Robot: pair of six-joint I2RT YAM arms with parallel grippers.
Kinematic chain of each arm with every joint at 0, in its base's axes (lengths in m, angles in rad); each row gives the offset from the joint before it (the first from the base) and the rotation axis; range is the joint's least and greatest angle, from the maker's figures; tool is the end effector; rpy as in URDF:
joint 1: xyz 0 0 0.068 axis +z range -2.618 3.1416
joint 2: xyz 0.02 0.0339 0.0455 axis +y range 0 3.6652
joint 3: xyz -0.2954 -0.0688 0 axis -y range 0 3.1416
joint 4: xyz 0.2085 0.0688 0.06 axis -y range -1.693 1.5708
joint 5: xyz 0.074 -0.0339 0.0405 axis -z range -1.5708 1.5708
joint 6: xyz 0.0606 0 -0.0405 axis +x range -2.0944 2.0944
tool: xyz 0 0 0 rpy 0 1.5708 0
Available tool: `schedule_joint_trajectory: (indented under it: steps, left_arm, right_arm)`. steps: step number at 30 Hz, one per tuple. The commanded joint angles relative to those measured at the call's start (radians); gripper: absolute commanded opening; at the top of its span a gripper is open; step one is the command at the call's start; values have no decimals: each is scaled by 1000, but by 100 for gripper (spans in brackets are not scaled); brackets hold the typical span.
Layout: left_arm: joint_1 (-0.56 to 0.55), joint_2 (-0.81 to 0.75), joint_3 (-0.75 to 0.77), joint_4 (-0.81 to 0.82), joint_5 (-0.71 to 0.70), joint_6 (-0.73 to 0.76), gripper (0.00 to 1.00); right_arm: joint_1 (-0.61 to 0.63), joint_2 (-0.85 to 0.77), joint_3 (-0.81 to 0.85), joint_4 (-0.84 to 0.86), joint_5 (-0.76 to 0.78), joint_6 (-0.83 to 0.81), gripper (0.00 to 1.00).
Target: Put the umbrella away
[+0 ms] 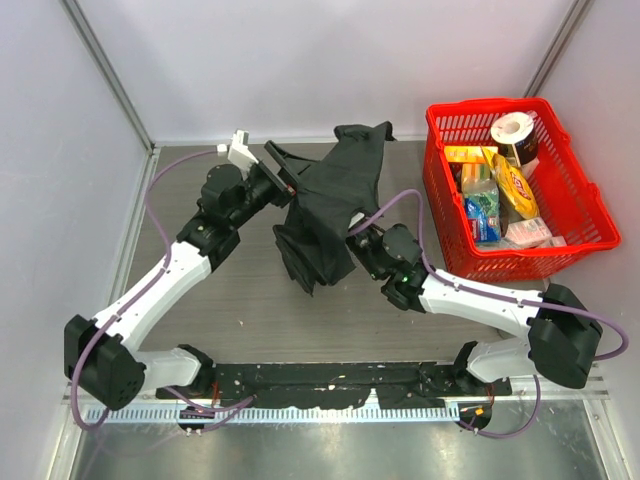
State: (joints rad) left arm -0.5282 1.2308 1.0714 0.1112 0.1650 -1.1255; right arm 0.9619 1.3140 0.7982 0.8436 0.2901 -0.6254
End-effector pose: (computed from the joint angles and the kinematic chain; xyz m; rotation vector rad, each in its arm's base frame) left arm 0.2286 -0.1449 0.4117 -0.3956 1.7689 -1.3682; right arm 0.1749 0.2206 0.3911 -0.7024 1.0436 0.1107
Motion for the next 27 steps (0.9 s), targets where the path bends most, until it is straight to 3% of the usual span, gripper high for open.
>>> schedule_joint_trajectory:
  steps: [1, 3, 11, 14, 15, 16, 18, 19, 21, 27]
  left_arm:
    - [-10, 61, -22, 286, 123, -92, 99]
    - [-16, 84, -39, 365, 152, -141, 91]
    - [-18, 75, -51, 395, 131, -132, 21]
    - [-4, 58, -47, 375, 125, -90, 3]
    - [10, 47, -50, 371, 122, -77, 0]
    - [22, 39, -51, 364, 120, -66, 0]
    - [60, 22, -48, 344, 131, -18, 0]
    - [88, 15, -41, 326, 142, 1, 0]
    - [135, 7, -27, 306, 163, 45, 0]
    - [238, 10, 33, 266, 250, 89, 0]
  right_arm:
    - [9, -18, 62, 115, -19, 35, 1]
    - [11, -9, 61, 123, -14, 42, 1]
    - [12, 33, 88, 127, 10, 92, 1]
    - [14, 24, 88, 59, 66, 114, 4]
    - [14, 10, 85, 36, 79, 124, 8]
    - [14, -10, 82, -31, 108, 153, 28]
    - [14, -56, 79, -180, 161, 217, 48]
    - [15, -79, 66, -228, 167, 252, 50]
    - [15, -157, -10, -285, 170, 331, 73]
    - [11, -363, -126, -616, 143, 559, 79]
